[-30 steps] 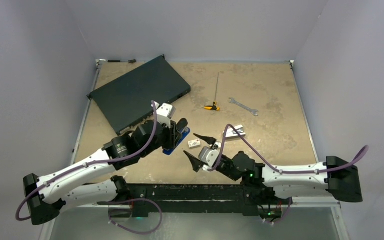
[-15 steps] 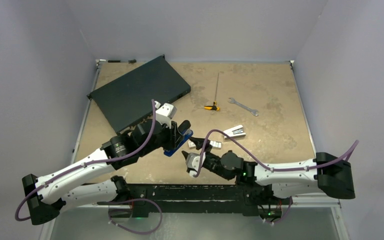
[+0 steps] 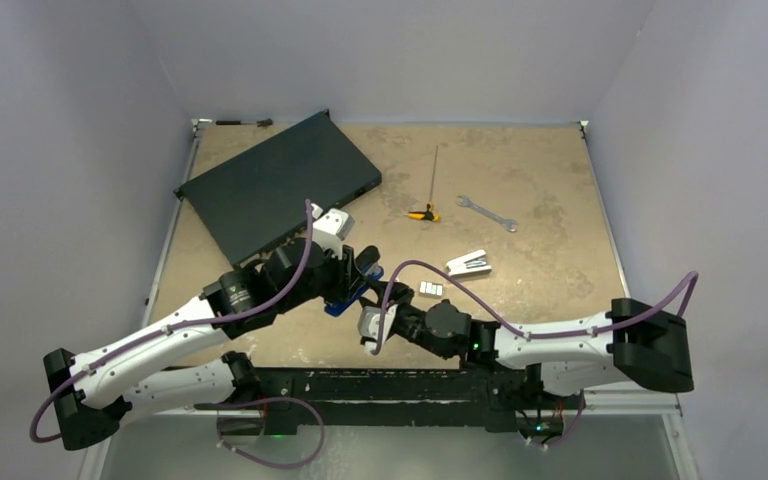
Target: Unload the staples from the stapler
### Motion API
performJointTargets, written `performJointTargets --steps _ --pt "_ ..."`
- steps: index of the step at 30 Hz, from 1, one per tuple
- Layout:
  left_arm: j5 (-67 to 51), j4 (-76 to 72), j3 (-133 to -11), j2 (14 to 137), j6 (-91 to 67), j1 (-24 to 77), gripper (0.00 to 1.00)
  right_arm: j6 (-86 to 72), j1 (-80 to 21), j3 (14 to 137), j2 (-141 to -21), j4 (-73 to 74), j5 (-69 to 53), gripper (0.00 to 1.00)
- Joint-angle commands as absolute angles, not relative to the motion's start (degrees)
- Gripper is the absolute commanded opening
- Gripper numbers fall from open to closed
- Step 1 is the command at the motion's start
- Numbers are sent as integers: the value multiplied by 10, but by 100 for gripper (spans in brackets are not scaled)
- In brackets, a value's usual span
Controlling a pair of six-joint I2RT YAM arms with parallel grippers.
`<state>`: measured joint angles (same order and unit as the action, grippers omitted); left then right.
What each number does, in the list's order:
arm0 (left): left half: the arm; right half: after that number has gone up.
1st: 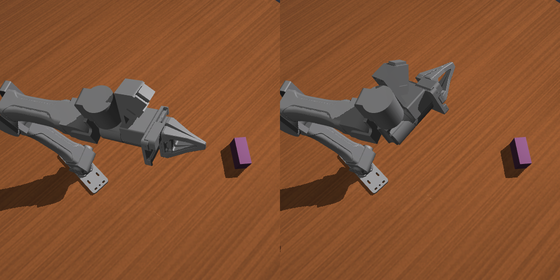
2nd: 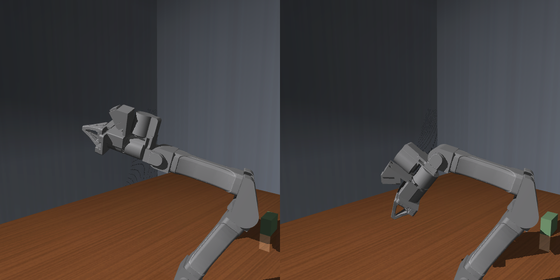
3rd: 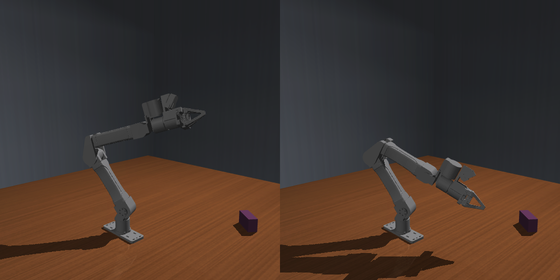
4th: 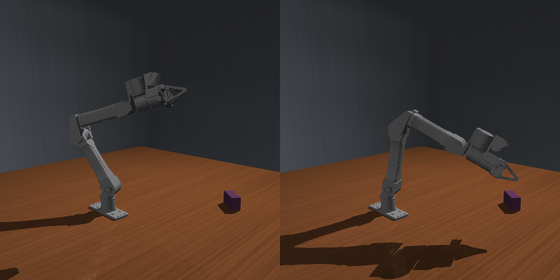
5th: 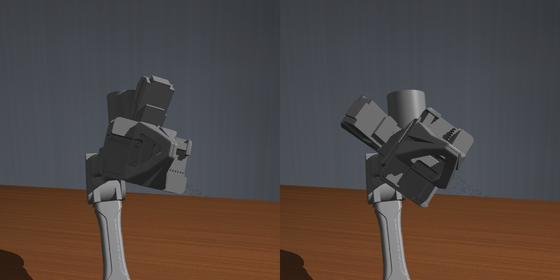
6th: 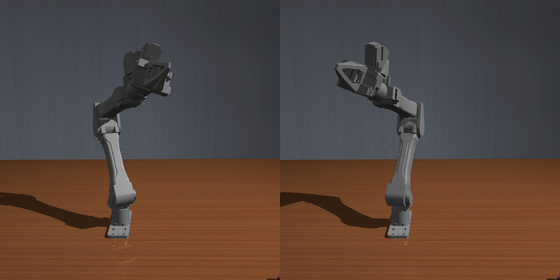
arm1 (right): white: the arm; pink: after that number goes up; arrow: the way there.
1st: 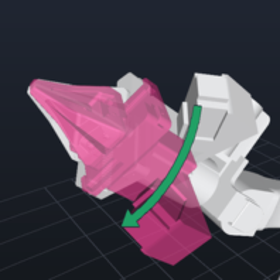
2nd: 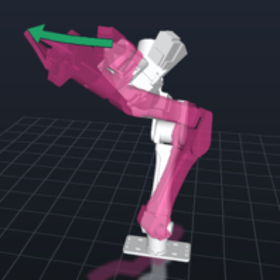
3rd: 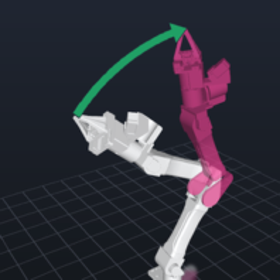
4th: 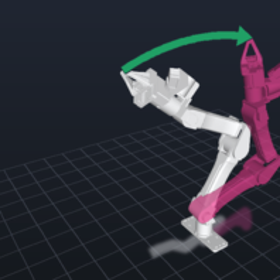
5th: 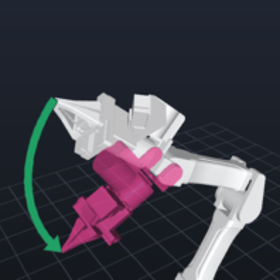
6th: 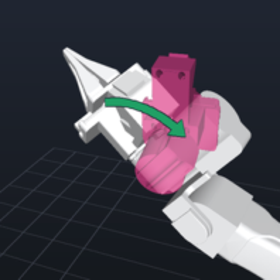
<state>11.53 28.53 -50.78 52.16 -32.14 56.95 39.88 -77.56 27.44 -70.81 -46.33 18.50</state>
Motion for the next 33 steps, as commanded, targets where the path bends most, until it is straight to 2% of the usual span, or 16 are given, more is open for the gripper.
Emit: performJointTargets --steps 1,10,15,16,17,18,26,33 --pt "95 224 -555 506 -330 567 0 381 -772 293 -723 -481 186 43" --pt "70 215 -566 499 -339 567 0 386 -763 294 -773 -540 214 34" --pt "70 209 -568 492 -346 567 0 362 -754 308 -789 -522 193 19" --pt "73 207 -568 489 -348 567 0 346 -754 308 -791 -524 189 14" --pt "76 204 -566 487 -350 567 0 327 -753 305 -792 -536 186 4" --pt "78 199 -564 482 -352 567 0 304 -753 300 -794 -554 187 0" --pt "126 114 -495 437 -366 567 0 131 -754 269 -803 -676 149 0" --pt "214 -70 -357 375 -379 567 0 -75 -754 285 -889 -789 158 0"
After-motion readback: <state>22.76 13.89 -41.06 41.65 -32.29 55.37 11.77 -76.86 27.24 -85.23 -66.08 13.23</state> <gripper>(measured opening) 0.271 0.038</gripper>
